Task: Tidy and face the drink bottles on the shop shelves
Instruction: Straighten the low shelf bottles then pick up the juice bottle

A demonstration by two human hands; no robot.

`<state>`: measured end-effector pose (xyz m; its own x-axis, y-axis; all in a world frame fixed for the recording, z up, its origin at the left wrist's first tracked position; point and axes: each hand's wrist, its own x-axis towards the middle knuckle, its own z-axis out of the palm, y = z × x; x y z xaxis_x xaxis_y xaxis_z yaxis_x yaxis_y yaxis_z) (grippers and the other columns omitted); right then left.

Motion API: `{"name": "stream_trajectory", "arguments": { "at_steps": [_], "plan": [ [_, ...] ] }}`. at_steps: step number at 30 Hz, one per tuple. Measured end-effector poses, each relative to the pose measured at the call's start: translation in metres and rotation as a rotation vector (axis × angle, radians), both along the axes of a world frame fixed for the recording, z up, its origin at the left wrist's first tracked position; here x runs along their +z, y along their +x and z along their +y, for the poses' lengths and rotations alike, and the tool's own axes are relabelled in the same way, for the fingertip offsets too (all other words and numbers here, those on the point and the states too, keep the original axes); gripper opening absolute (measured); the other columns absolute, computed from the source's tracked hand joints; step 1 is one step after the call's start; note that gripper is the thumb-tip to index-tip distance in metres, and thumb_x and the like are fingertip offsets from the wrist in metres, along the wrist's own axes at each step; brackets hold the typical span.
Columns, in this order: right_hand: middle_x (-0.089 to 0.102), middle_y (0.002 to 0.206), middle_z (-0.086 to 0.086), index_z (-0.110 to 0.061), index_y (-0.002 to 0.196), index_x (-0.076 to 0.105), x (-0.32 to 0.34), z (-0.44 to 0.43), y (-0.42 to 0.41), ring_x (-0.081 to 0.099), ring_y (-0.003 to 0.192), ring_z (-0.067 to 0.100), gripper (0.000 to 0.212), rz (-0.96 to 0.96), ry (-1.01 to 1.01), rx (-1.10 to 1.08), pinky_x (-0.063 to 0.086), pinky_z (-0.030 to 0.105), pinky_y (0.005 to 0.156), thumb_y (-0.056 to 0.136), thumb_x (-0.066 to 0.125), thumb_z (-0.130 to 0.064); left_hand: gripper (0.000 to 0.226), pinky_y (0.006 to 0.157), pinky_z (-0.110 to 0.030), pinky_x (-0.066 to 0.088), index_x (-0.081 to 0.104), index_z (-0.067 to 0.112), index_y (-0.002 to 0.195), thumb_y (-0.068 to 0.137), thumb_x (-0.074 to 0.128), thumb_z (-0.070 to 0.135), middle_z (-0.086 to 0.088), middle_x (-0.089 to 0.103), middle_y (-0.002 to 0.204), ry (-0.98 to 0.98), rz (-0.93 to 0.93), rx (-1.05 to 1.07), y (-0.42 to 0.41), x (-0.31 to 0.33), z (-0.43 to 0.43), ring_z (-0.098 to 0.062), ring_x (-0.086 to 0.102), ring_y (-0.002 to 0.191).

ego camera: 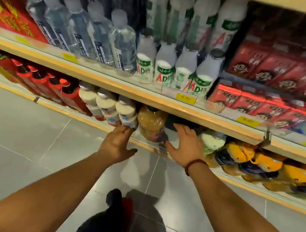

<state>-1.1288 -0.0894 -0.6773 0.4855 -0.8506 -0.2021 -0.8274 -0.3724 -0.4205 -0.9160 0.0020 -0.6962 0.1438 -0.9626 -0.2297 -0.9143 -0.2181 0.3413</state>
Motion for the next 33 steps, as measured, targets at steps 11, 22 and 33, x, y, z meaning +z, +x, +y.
{"name": "stream_trajectory", "arguments": {
  "at_steps": [11,22,33],
  "plan": [
    [0.066,0.109,0.010,-0.013,0.106,0.060,-0.129,-0.064,0.069,0.061,0.101,0.029,0.081,-0.342,0.065,-0.239,0.053,0.043,0.085,0.055,0.066,-0.076,0.073,0.084,-0.017,0.036,0.048,0.015,0.126,0.064,0.084,0.031,-0.005,0.058,0.115,-0.341,0.324,0.180,0.012,-0.151,-0.054,-0.015,0.052,0.101],
    [0.056,0.132,0.010,-0.010,0.130,0.052,-0.135,-0.094,0.113,0.052,0.118,0.027,0.087,-0.455,0.495,-0.302,0.040,0.029,0.089,0.063,0.076,-0.060,0.082,0.085,-0.006,0.041,0.039,0.015,0.137,0.069,0.083,0.016,-0.001,0.051,0.130,-0.373,0.643,0.306,0.009,-0.171,-0.067,-0.011,0.050,0.114],
    [0.056,0.099,-0.003,-0.020,0.106,0.059,-0.138,-0.088,0.099,0.053,0.090,0.016,0.064,-0.488,0.376,-0.310,0.049,0.030,0.081,0.057,0.082,-0.055,0.083,0.097,-0.025,0.045,0.035,0.017,0.139,0.070,0.082,0.017,-0.001,0.050,0.135,-0.368,0.821,0.387,0.004,-0.180,-0.062,-0.016,0.048,0.124]
  ]
}}
